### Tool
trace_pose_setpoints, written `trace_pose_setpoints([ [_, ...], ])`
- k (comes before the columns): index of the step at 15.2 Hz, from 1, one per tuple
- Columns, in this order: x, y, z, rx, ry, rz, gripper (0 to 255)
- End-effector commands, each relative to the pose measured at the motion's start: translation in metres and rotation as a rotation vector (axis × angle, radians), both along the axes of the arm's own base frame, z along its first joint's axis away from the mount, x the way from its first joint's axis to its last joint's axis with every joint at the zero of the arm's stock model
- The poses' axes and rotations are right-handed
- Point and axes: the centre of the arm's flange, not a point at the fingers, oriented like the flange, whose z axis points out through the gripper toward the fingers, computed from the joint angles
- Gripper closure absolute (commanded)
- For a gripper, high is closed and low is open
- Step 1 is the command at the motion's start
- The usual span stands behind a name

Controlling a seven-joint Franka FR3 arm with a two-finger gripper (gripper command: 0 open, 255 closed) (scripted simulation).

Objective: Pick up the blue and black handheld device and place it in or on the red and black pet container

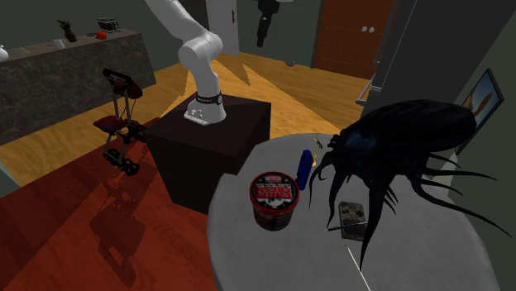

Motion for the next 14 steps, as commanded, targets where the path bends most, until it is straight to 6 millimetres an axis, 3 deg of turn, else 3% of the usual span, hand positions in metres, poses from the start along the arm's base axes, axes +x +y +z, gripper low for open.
trace_pose_setpoints([
  [1,0.0,0.0,0.0,0.0,0.0,0.0,0],
  [14,0.085,-0.082,-0.112,-0.024,-0.07,-0.041,0],
])
